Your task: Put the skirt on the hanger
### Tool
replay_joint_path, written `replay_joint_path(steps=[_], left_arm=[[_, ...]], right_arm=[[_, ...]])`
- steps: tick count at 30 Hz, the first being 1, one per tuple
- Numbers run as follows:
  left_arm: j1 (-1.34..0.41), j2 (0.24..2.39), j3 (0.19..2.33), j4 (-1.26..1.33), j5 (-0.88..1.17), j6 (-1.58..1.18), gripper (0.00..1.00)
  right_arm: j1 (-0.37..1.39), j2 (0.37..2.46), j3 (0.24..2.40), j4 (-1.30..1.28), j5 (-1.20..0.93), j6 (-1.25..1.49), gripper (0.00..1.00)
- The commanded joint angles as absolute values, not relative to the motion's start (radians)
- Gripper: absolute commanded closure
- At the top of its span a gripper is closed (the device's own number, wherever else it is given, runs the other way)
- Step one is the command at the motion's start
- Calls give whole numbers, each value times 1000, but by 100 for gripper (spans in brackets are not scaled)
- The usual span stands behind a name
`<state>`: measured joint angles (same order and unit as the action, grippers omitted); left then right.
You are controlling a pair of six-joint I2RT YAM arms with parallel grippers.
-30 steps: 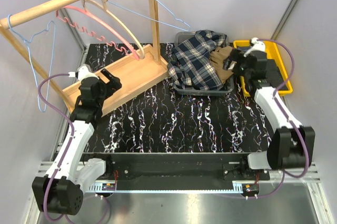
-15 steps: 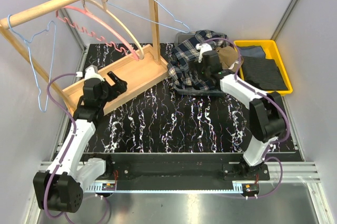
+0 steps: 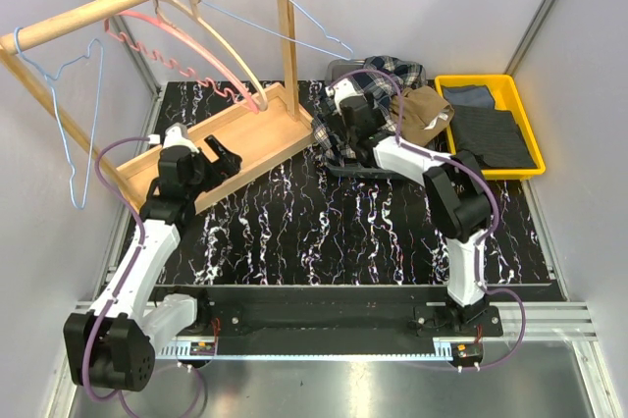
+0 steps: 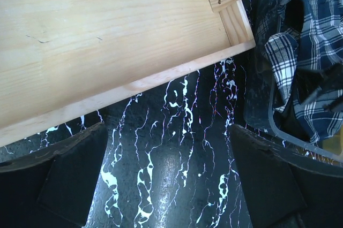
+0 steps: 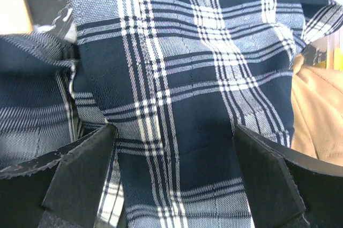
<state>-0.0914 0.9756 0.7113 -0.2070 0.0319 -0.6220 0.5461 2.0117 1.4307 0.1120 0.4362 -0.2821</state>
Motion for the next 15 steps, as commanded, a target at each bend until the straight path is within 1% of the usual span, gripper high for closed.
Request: replay_joint_path(steps=[1, 3, 4, 5, 7, 9, 10, 11, 12, 13, 14, 15], left_arm=[[-89, 983, 716, -149, 71, -614, 1], [-89, 977, 715, -153, 66, -611, 1], [-89, 977, 715, -155, 63, -609, 1], [-89, 976, 715, -155, 61, -609, 1], [-87, 974, 715, -156, 60, -609, 1], [-89, 976, 715, -158, 63, -609, 1], [-89, 979, 715, -155, 60, -611, 1], [-87, 982, 716, -155, 64, -612, 1], [-89, 983, 716, -155, 67, -614, 1], [-89, 983, 715, -155, 71, -615, 1], [-89, 983, 713, -155, 75, -615, 1], [-89, 982, 713, -153, 75, -617, 1]], right_arm=[[548, 2080, 1538, 209, 503, -344, 2], [548, 2101, 1568, 204, 528, -347, 9], [548, 2103, 1574, 206, 546, -342, 18], [546, 2099, 1578, 206, 575, -342, 24], [548, 2065, 1571, 210, 589, -331, 39], [548, 2014, 1545, 221, 591, -325, 48], [548, 2000, 1539, 221, 594, -322, 51], [548, 1985, 1533, 218, 604, -324, 61], [549, 1958, 1529, 210, 613, -322, 65], [548, 1941, 1525, 203, 623, -318, 73], [548, 1925, 1516, 193, 632, -318, 89], [548, 1892, 1511, 181, 638, -314, 97]])
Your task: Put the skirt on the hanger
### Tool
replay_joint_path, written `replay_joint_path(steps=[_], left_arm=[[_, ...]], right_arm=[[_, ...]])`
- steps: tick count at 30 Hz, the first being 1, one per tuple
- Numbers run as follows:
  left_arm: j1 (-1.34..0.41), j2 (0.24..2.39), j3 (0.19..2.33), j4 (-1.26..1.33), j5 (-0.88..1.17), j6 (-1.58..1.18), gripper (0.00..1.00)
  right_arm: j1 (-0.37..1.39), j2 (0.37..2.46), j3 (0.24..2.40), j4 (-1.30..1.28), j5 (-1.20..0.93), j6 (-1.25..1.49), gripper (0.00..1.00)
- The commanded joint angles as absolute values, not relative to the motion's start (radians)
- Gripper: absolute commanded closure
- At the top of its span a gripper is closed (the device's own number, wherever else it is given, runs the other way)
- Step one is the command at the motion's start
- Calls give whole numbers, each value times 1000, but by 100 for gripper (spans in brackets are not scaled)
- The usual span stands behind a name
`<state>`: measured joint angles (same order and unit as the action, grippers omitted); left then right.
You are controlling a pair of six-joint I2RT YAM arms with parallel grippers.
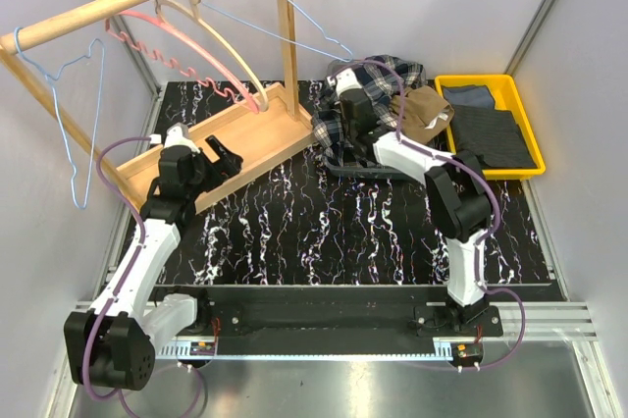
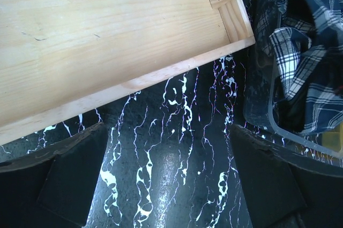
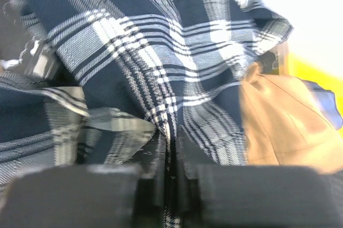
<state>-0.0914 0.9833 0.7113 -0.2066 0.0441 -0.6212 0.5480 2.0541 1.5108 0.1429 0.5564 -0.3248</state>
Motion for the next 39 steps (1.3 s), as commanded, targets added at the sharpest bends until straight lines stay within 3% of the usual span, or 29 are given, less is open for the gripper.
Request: replay_joint_path(steps=[1, 11, 18, 31, 39], left_arm=[[-89, 980, 709, -153, 75, -617, 1], [-89, 959, 704, -144, 118, -626, 1], [-89, 922, 692, -140, 143, -626, 1], [-97, 845, 663, -63, 276, -612, 1], [-297, 856, 539, 167, 440, -589, 1]], right_arm=[[548, 1872, 1499, 170, 641, -307, 100], [548, 1594, 1474, 11, 550, -230, 100], [548, 1413, 1577, -135, 440, -204, 100], [548, 1270, 1784, -308, 288, -132, 100], [548, 1192, 1554, -411, 219, 59, 100]])
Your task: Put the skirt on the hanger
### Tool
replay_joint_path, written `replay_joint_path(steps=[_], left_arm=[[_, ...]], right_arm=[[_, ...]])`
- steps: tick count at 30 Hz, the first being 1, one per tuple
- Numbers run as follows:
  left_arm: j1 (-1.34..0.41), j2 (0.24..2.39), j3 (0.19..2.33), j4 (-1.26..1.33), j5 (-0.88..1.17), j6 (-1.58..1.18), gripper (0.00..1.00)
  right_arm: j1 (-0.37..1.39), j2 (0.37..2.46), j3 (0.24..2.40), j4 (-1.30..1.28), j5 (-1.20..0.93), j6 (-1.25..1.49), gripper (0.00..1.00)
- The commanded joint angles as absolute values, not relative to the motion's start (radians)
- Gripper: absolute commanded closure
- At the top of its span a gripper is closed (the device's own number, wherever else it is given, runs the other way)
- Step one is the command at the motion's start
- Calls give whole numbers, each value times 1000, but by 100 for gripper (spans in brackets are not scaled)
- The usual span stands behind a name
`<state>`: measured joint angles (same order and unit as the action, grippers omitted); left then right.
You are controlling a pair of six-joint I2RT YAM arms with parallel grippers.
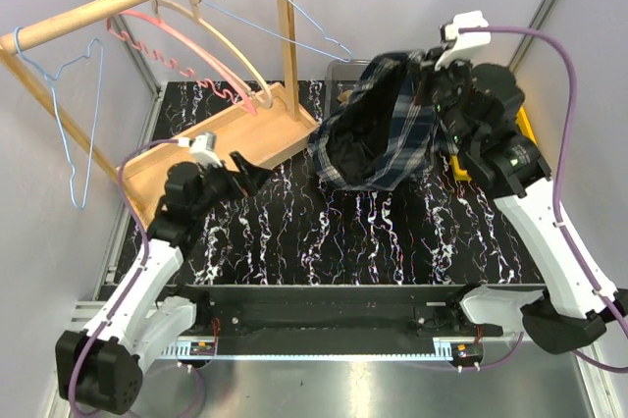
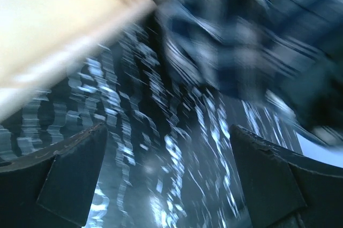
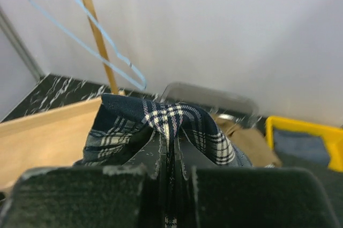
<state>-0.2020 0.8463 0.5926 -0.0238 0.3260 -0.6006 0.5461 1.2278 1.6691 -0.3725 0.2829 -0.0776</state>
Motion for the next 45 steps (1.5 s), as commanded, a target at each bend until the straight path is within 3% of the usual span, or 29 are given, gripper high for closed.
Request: replay_joint_path(steps=[1, 9, 14, 21, 28, 29, 32, 35, 41, 45], left_arm=[[-348, 880, 528, 234, 449, -589, 1], [-523, 1100, 471, 599, 371, -580, 1], [-552, 1310, 552, 600, 263, -490, 2], [-554, 1515, 581, 835, 221, -520, 11], [-554, 1712, 699, 985, 328, -606, 45], [-554, 1733, 712, 995, 343, -630, 64], [-554, 1746, 727, 1028, 373, -664, 100], [-552, 1621, 672, 974, 296, -632, 100], [-554, 1232, 800, 157, 66, -390, 100], [-554, 1037, 1038, -219, -82, -293, 100]], right_arm=[[546, 1180, 1490, -413, 209, 77, 100], [548, 1078, 1330, -417, 210, 115, 100], [548, 1054, 1342, -436, 198, 126, 100], [548, 1040, 1379, -477, 192, 126, 100], [548, 1012, 1390, -511, 192, 132, 100], [545, 1002, 1391, -517, 196, 129, 100], [548, 992, 1417, -550, 259, 129, 100], [546, 996, 1463, -590, 359, 126, 100], [546, 1022, 1522, -637, 437, 117, 100], [548, 1048, 1563, -658, 425, 132, 100]])
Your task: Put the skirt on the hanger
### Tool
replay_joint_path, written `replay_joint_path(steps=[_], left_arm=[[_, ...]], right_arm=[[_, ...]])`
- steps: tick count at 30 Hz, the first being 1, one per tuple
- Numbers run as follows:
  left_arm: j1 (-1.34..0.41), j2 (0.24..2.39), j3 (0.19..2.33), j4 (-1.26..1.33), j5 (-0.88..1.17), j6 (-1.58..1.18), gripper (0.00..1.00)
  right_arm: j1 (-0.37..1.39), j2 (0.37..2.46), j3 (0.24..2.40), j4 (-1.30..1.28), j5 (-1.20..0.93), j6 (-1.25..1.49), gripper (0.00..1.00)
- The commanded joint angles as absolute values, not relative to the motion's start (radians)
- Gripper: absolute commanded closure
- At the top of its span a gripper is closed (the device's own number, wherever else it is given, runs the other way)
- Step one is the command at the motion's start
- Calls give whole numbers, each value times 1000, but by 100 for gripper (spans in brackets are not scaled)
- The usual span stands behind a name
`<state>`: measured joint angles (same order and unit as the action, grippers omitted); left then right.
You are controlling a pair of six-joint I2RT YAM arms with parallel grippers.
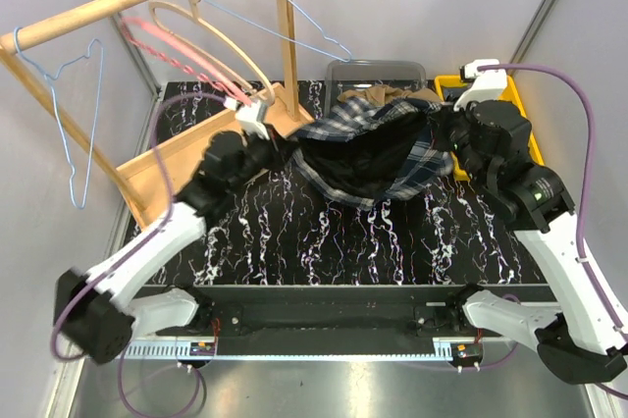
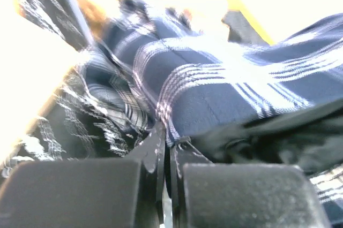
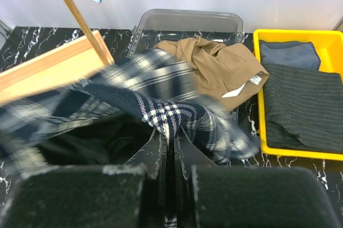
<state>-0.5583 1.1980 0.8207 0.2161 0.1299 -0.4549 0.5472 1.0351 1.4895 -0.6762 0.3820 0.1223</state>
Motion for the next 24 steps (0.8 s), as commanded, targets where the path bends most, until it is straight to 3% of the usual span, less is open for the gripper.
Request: replay_joint_path(steps=[1, 10, 24], left_arm=[[-554, 993, 1087, -276, -104, -279, 100], [-554, 896, 1341, -482, -121, -222, 100], [-554, 811, 1168, -491, -74, -256, 100]], right_arm=[[549, 1055, 1572, -661, 417, 132, 100], [548, 1109, 1709, -649, 350, 92, 98], [548, 1043, 1540, -653, 344, 136, 93]])
